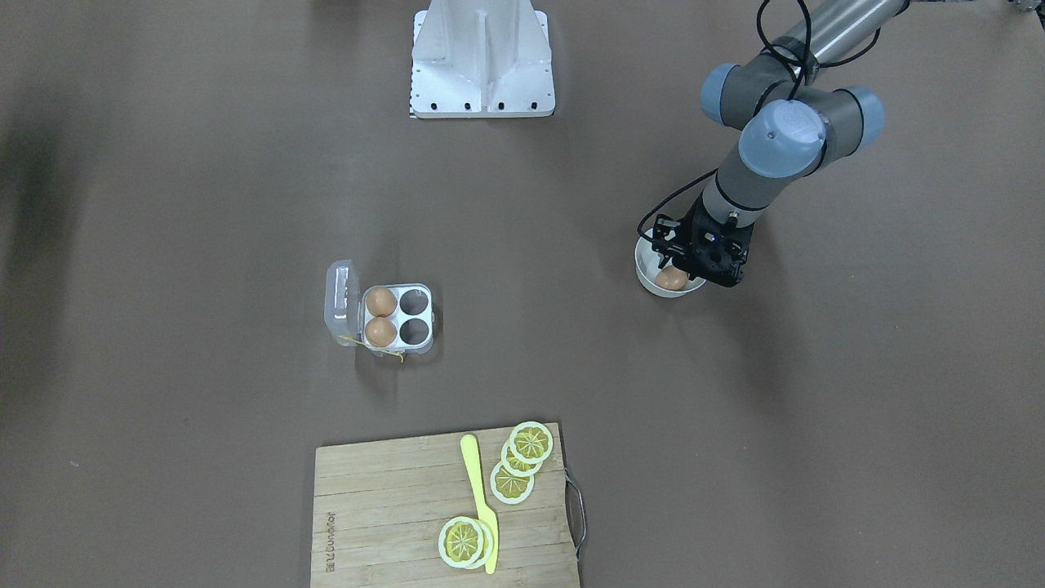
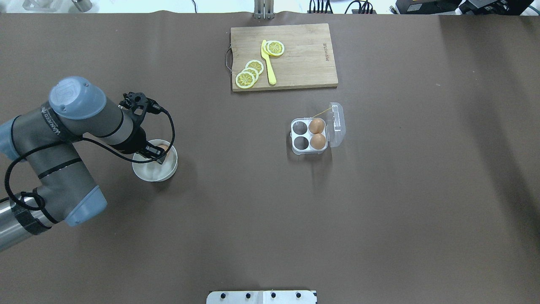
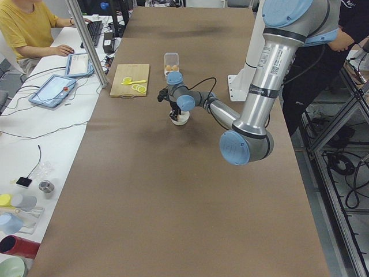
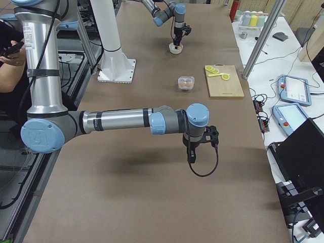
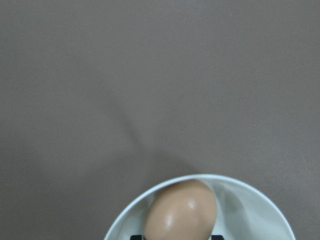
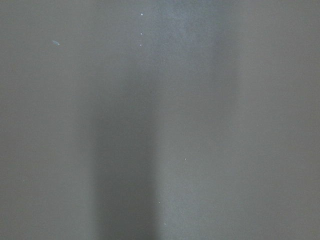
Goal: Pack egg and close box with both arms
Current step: 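Lower the left gripper into the bowl around the brown egg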
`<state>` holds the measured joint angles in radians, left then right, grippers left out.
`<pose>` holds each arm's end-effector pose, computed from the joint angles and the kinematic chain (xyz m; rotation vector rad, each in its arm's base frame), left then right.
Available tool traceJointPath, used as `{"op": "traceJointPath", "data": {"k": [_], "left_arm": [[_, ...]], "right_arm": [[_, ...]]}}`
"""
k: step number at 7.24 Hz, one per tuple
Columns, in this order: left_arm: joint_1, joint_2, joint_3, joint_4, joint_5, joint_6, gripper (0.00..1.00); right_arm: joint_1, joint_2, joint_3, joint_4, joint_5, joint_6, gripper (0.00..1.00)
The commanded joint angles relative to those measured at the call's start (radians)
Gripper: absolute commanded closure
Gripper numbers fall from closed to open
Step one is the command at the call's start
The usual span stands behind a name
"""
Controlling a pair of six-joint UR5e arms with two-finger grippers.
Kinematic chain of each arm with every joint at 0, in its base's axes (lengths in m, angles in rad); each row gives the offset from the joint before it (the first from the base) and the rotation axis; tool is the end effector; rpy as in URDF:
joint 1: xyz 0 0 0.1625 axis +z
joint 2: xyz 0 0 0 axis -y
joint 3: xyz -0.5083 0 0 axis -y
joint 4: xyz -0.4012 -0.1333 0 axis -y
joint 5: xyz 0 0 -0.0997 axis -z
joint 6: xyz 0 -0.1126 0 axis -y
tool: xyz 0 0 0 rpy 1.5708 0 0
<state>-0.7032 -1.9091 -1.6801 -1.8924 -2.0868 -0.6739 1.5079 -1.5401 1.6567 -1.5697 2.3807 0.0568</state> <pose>0.4609 -0.4926 0.4694 0.1988 0.8794 0.3788 0.0188 -0.5244 0.6893 0.0626 -0.8142 -0.0534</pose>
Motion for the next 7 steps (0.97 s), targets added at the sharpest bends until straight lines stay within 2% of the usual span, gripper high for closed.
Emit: {"op": "traceJointPath", "data": {"k": [1,3,7], "left_arm": [[-0.004,0.002,-0.007,-0.001,0.004,0.045,0.44],[0.001,0.002,-0.003,-0.002,0.01,0.04,0.24],[0.004,-0.027,-0.003,-0.001,0.008,0.034,0.24]], "right_arm": [[0.0,0.0,0.0,-0.001,0.0,0.0,0.0],[0.0,0.002,-0.001,0.0,0.0,0.0,0.0],[-0.002,0.002,-0.003,-0.001,0.0,0.0,0.0]]}}
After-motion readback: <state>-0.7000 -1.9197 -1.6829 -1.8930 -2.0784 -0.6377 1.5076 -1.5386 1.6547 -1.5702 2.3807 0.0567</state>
